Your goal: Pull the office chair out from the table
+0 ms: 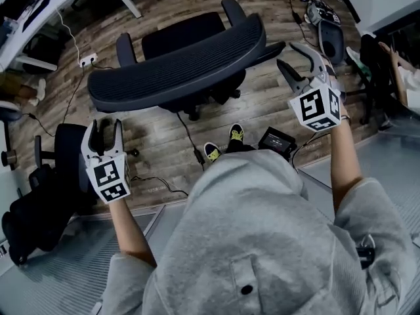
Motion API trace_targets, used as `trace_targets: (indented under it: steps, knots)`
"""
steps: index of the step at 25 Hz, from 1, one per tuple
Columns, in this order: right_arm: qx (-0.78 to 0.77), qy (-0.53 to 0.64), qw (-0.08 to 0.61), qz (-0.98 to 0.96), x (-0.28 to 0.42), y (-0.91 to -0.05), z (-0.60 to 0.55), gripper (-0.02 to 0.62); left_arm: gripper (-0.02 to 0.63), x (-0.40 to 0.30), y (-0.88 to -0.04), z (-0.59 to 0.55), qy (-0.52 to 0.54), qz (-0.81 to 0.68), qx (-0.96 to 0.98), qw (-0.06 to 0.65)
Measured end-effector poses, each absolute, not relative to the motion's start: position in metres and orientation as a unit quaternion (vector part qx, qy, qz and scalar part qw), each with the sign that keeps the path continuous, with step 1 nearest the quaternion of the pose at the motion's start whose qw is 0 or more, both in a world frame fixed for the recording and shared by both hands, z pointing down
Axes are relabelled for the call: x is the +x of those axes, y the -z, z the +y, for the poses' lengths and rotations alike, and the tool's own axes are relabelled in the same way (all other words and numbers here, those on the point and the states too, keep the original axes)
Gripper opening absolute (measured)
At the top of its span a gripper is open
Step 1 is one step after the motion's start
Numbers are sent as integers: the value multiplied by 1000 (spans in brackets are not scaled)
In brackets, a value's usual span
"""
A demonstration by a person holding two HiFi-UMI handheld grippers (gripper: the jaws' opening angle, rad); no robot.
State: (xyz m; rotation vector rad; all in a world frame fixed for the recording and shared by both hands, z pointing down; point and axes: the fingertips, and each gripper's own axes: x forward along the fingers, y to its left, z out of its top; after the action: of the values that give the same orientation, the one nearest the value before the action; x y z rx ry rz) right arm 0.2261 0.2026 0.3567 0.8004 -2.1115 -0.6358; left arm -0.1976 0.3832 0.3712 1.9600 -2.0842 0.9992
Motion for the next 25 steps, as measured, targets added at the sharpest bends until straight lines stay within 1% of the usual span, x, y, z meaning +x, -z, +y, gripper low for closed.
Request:
trace_targets:
  steps: [1, 2, 3, 4, 5, 6, 8, 11, 15, 19, 25]
  knots:
    - [341, 219, 354, -843, 229, -351, 213, 222, 247, -188, -368, 390, -272, -702, 654, 75]
    - [362, 182, 315, -858, 229, -344, 225, 221, 172, -176, -366, 395, -216, -711, 663, 93]
    - [377, 142, 271, -874, 226, -338, 237, 221, 83, -163, -364, 396, -166, -715, 671, 108]
    - [385, 101, 224, -889, 221, -332, 248, 201, 34, -150, -363, 396, -128, -716, 676, 121]
    - [388, 59, 178, -902, 214, -327, 257, 83, 24, -137, -362, 393, -101, -715, 679, 131]
    - [386, 19, 138, -912, 207, -325, 265, 48, 14, -124, -361, 390, -83, -714, 681, 138]
    - [376, -29, 92, -922, 193, -326, 276, 41, 14, -101, -359, 382, -68, -708, 688, 141]
    - [384, -46, 69, -920, 189, -329, 281, 41, 14, -75, -356, 374, -72, -698, 700, 130]
    - [407, -84, 38, -909, 199, -325, 271, 38, 14, -67, -351, 369, -73, -698, 702, 122]
    - [420, -101, 36, -901, 204, -328, 266, 38, 14, -68, -356, 368, -81, -701, 699, 120]
    - [420, -96, 43, -902, 201, -329, 269, 38, 14, -66, -355, 369, -87, -702, 697, 118]
